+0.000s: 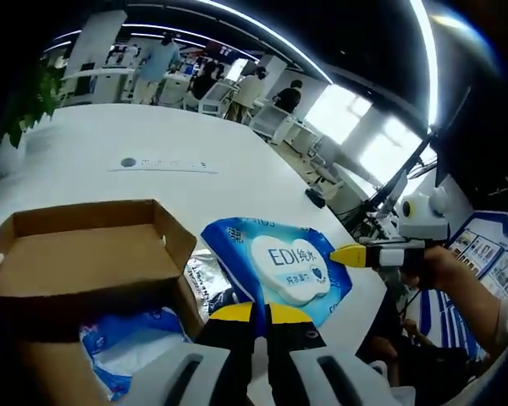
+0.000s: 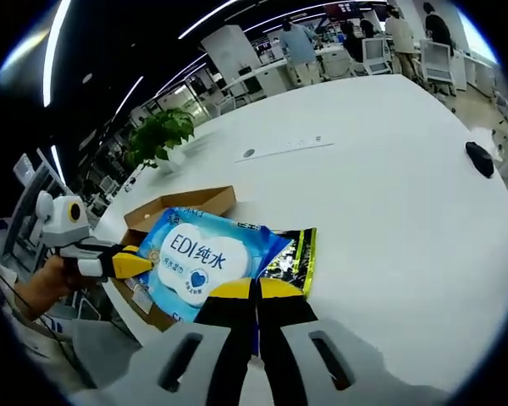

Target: Operate the shoe box by opening the lid, removing the specified soft item, and placing it in the target area until the item is outside and the box remains undamaged.

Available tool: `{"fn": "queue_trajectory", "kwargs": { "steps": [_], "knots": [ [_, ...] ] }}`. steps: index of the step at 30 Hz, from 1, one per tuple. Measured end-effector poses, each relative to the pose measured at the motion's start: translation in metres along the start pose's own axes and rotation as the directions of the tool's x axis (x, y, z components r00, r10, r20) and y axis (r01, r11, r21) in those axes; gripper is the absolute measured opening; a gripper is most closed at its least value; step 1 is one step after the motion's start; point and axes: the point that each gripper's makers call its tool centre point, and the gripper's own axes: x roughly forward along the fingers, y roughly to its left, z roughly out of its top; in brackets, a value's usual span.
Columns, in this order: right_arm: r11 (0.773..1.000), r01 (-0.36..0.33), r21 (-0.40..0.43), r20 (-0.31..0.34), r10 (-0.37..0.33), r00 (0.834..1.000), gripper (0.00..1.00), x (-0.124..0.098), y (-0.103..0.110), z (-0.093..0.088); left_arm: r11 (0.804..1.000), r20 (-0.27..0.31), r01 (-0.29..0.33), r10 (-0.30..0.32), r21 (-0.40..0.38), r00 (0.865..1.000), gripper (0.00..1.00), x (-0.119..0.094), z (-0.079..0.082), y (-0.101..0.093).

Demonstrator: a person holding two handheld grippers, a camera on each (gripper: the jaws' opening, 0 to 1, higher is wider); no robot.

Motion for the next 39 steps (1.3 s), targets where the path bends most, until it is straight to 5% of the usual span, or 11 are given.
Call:
{"fn": "queue_trajectory", "kwargs": {
  "steps": [19, 27, 32, 39],
  "knots": [
    [0.999, 0.029, 0.021, -0.014, -0.029, 0.999, 0.00, 0.008, -0.033, 0.001, 0.998, -0.029, -0.014, 0.016, 0.061, 0.999, 0.03, 0.031, 0.000, -0.004],
    [0.999, 0.035, -0.002, -0.047, -0.035, 0.998, 0.00, 0.030, -0.043, -0.002, 0.988, -0.073, -0.068, 0.079, 0.140, 0.994, 0.03, 0.045, -0.001, 0.011],
    [0.999, 0.031, -0.018, -0.075, -0.032, 0.997, 0.00, 0.050, -0.046, -0.008, 0.967, -0.101, -0.106, 0.133, 0.233, 0.986, 0.03, 0.049, -0.001, 0.021],
    [0.997, 0.045, -0.059, -0.103, -0.051, 0.993, 0.00, 0.071, -0.055, -0.012, 0.901, -0.140, -0.139, 0.212, 0.411, 0.967, 0.03, 0.061, -0.005, 0.030]
  ]
}}
